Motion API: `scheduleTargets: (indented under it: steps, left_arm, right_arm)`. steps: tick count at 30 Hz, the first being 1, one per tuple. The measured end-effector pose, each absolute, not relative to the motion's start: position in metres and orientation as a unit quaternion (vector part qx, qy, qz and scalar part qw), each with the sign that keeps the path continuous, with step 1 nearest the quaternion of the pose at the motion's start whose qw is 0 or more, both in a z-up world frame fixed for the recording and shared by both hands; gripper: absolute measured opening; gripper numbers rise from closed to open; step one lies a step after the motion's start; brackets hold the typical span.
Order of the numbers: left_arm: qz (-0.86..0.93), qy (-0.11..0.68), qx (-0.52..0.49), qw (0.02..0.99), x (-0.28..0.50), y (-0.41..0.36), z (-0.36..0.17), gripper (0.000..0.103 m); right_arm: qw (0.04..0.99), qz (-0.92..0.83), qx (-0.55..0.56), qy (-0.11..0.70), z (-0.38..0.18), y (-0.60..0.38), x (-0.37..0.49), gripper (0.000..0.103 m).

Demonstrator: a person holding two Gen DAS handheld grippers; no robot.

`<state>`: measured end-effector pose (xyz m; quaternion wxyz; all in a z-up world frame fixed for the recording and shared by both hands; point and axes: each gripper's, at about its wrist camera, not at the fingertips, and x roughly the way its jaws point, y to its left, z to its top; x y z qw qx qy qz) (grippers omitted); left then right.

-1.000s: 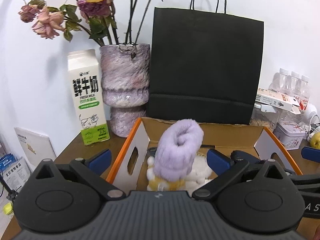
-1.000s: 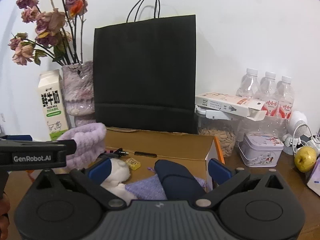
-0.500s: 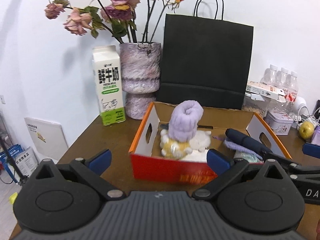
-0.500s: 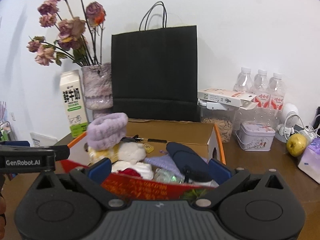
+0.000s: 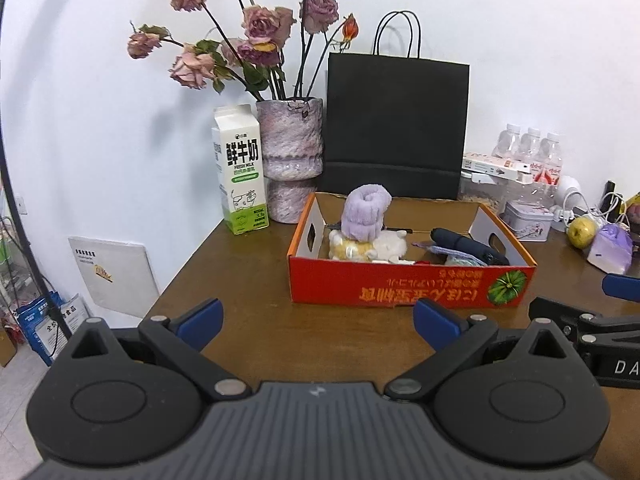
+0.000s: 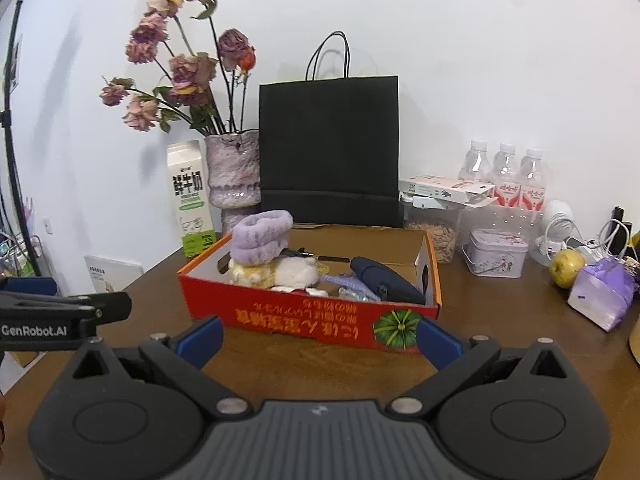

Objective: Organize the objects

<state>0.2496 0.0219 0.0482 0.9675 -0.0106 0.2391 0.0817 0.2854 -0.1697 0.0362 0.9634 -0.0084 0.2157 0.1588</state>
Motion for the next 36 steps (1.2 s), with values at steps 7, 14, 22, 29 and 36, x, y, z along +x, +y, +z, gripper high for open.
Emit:
scheduleTargets:
  steps: [7, 14, 22, 29, 36]
  left_arm:
    - [0.077, 0.236, -0.002, 0.969, 0.209, 0.012, 0.049, 0.103]
    - [0.071, 0.243, -0.001, 0.967, 0.18, 0.005, 0.041, 0.103]
    - [0.068, 0.247, 0.002, 0.967, 0.158, 0.0, 0.036, 0.103]
    - [0.072, 0.245, 0.004, 0.967, 0.15, -0.001, 0.037, 0.103]
    - [0.072, 0.245, 0.001, 0.967, 0.146, -0.001, 0.036, 0.103]
  right_arm:
    - [0.965, 0.155, 0.0, 0.213, 0.039, -0.183, 0.243, 0.103]
    - [0.964, 0.154, 0.006, 0.215, 0.036, -0.19, 0.212, 0.103]
    - [0.964, 0.152, 0.007, 0.218, 0.032, -0.193, 0.191, 0.103]
    - [0.965, 0.151, 0.012, 0.216, 0.032, -0.197, 0.18, 0.103]
    - [0.965, 0.148, 0.009, 0.215, 0.033, -0.196, 0.175, 0.103]
